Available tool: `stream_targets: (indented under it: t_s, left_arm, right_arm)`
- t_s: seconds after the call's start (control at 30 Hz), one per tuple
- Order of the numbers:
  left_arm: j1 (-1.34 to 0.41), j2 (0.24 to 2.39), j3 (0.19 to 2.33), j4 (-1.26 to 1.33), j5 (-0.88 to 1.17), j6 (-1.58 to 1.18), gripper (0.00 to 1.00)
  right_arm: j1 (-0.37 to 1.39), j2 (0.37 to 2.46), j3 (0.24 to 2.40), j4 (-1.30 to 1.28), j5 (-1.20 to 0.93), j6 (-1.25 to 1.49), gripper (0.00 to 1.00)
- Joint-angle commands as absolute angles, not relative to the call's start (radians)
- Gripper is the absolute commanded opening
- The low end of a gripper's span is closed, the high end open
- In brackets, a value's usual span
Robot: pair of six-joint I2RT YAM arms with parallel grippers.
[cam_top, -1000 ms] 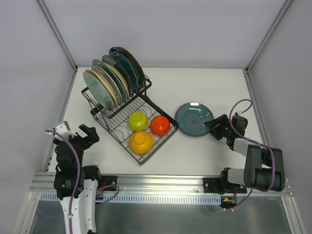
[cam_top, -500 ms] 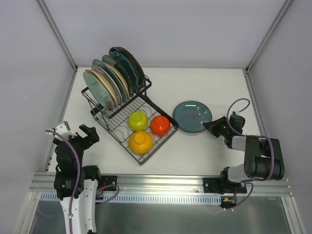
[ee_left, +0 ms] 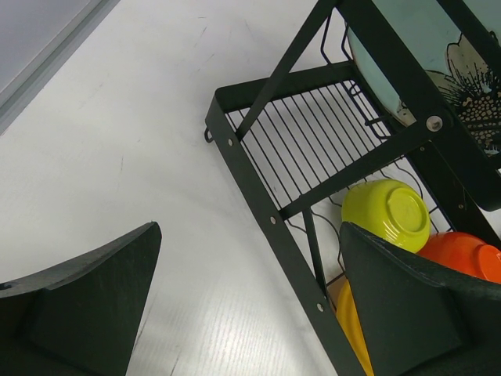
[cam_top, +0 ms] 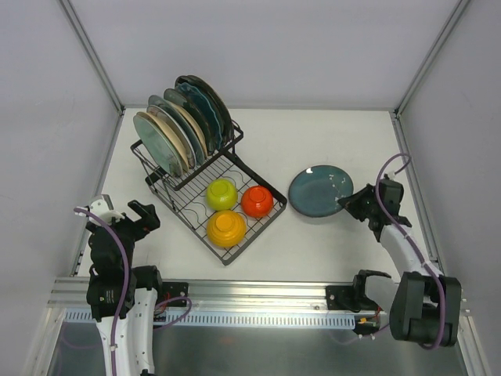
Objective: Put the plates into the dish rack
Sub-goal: Grab a plate with the right arm
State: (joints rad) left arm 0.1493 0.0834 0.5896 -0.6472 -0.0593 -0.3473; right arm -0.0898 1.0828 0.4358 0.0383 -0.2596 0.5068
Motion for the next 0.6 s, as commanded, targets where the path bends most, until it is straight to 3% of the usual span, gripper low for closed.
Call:
stream_targets:
  t_s: [0.0, 0.33, 0.57]
  left_arm:
    - [0.14, 0.072, 0.583, -0.601, -0.035, -0.321, 0.99]
    - [0.133, 0.069, 0.583, -0.601, -0.038, -0.322, 0.99]
    - [0.133, 0.061, 0.581, -0.604, -0.043, -0.324, 0.99]
  right_arm:
    - [-0.089, 0.927, 0.595, -0.071, -0.221, 0.463, 0.01]
    - [-0.083, 0.741, 0.853, -0.331, -0.224, 0.374, 0.01]
    - [0.039, 0.669, 1.018, -0.458, -0.238, 0.334, 0.01]
